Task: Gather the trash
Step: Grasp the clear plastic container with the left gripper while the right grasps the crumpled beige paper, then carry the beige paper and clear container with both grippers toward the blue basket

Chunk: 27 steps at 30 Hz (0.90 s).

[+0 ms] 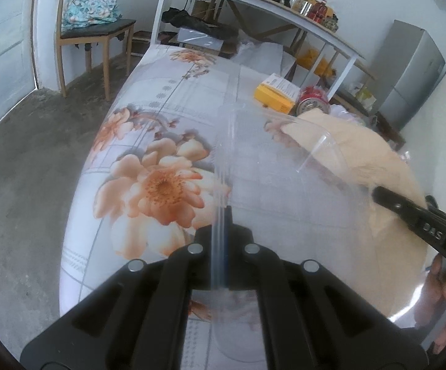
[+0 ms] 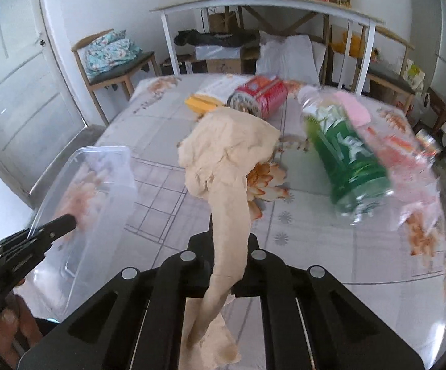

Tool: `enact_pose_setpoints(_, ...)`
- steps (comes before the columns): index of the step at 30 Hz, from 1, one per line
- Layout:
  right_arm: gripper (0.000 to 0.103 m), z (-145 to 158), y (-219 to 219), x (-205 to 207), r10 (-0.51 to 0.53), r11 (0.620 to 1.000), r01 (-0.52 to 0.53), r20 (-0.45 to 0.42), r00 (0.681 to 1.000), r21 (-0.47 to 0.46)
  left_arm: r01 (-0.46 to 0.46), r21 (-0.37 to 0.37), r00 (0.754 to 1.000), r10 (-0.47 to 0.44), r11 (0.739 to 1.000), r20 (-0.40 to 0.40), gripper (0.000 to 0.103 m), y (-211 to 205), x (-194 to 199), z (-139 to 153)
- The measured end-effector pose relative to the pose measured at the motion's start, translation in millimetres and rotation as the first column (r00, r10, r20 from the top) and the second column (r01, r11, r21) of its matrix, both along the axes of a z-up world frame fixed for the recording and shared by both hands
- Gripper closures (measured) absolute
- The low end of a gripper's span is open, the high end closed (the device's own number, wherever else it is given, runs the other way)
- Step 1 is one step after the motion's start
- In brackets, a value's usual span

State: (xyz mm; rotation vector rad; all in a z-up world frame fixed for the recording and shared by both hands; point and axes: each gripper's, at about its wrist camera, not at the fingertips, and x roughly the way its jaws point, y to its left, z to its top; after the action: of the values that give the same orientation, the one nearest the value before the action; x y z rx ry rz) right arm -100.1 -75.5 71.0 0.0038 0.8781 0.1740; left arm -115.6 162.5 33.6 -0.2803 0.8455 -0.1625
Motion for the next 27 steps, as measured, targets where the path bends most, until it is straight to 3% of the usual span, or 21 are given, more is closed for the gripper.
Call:
enact_pose_setpoints(5, 0.097, 41.4, 5.2, -17.9, 0.026, 0.999, -0.024, 0.063, 0.998, -0.039, -0.018, -0.033, 0.999, 0.019, 0.999, 0.038, 0.103, 14.1, -20.5, 30.8)
enact_pose_setpoints(8, 0.097, 59.9, 19.1, -27.8, 0.06, 0.997, -0.055, 0.083, 0.995, -0.06, -0.049, -0.006, 0.995, 0.049, 0.999, 0.081, 0.103, 34.7, -47.9, 58.5)
enact_pose_setpoints(11, 0.097, 75.8, 45.4, -44.3, 0.129, 0.99, -0.122, 0.112, 0.985, -0.068, -0.102, 0.023, 0.99, 0.099, 0.995, 0.099, 0.103, 69.2, -91.4, 79.3)
enact_pose_setpoints(16, 0.097, 93.3, 108.3, -87.9, 0.299, 0.954, -0.298, 0.134, 0.945, -0.03, -0.24, 0.083, 0.97, 0.236, 0.967, 0.059, 0.103, 132.0, -173.0, 77.0)
enact_pose_setpoints(20, 0.097, 96.8, 171.7, -133.2, 0.458, 0.887, -0.461, 0.13, 0.879, -0.008, -0.364, 0.143, 0.927, 0.373, 0.92, -0.04, 0.103, 186.3, -245.7, 40.4)
enact_pose_setpoints(23, 0.097, 93.5, 209.9, -165.7, 0.55, 0.832, -0.555, 0.113, 0.828, 0.016, -0.443, 0.202, 0.866, 0.475, 0.874, -0.155, 0.103, 221.6, -298.1, -12.9)
enact_pose_setpoints(27, 0.097, 75.4, 262.0, -206.9, 0.646, 0.761, -0.648, 0.064, 0.761, 0.028, -0.492, 0.271, 0.758, 0.56, 0.827, -0.334, 0.103, 254.6, -352.5, -110.2)
